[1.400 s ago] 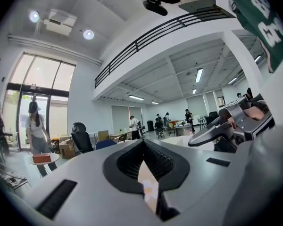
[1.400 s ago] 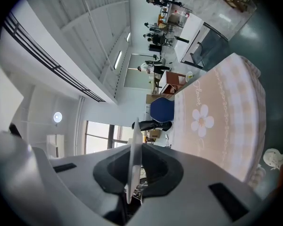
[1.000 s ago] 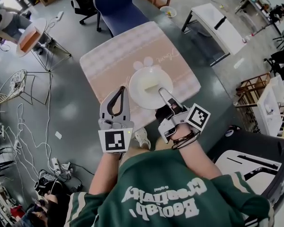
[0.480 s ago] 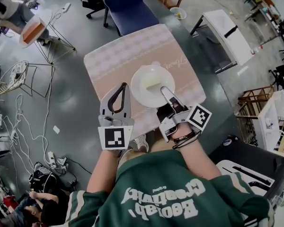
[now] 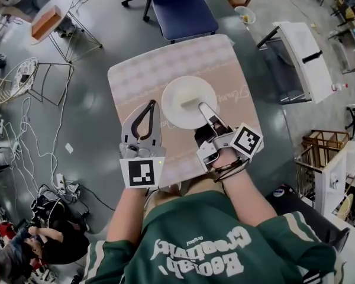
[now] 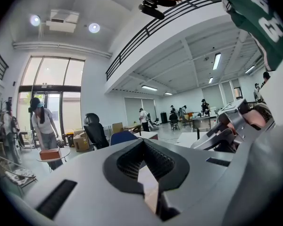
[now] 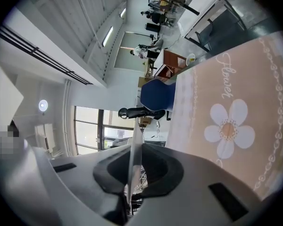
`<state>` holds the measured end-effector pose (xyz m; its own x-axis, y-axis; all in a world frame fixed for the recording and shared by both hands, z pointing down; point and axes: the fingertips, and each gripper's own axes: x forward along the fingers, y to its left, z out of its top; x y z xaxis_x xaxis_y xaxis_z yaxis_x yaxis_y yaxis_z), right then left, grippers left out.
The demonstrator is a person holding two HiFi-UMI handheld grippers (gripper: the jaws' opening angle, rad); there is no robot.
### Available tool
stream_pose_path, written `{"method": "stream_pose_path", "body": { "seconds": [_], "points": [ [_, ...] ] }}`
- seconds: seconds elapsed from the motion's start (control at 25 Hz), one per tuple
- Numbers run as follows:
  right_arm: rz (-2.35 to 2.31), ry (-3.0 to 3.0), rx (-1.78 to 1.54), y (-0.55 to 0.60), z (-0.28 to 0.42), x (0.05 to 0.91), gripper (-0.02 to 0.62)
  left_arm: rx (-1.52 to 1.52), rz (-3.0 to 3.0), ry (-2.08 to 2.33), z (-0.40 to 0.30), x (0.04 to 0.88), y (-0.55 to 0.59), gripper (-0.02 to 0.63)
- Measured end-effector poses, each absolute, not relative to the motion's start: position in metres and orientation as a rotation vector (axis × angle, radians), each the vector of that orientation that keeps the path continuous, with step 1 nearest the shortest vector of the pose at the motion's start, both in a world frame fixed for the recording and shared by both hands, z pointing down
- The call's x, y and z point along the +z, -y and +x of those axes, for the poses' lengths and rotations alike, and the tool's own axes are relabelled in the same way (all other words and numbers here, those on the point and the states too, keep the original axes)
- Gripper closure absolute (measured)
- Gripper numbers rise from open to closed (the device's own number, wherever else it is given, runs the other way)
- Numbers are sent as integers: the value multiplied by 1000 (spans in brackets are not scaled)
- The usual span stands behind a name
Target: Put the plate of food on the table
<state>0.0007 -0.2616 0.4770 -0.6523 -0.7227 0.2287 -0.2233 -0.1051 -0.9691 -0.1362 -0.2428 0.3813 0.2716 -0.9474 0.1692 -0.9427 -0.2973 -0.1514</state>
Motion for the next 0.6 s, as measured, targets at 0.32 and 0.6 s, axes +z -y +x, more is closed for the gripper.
{"method": "stream_pose_path", "body": {
  "seconds": [0.32, 0.6],
  "points": [
    [-1095, -1868, -1945, 338, -14, 550, 563, -446, -2420, -1965, -151, 422, 312, 597],
    [-1104, -1865, -2055, 373, -42, 603, 563, -514, -2404, -2014, -160, 457, 346, 597]
  ]
}}
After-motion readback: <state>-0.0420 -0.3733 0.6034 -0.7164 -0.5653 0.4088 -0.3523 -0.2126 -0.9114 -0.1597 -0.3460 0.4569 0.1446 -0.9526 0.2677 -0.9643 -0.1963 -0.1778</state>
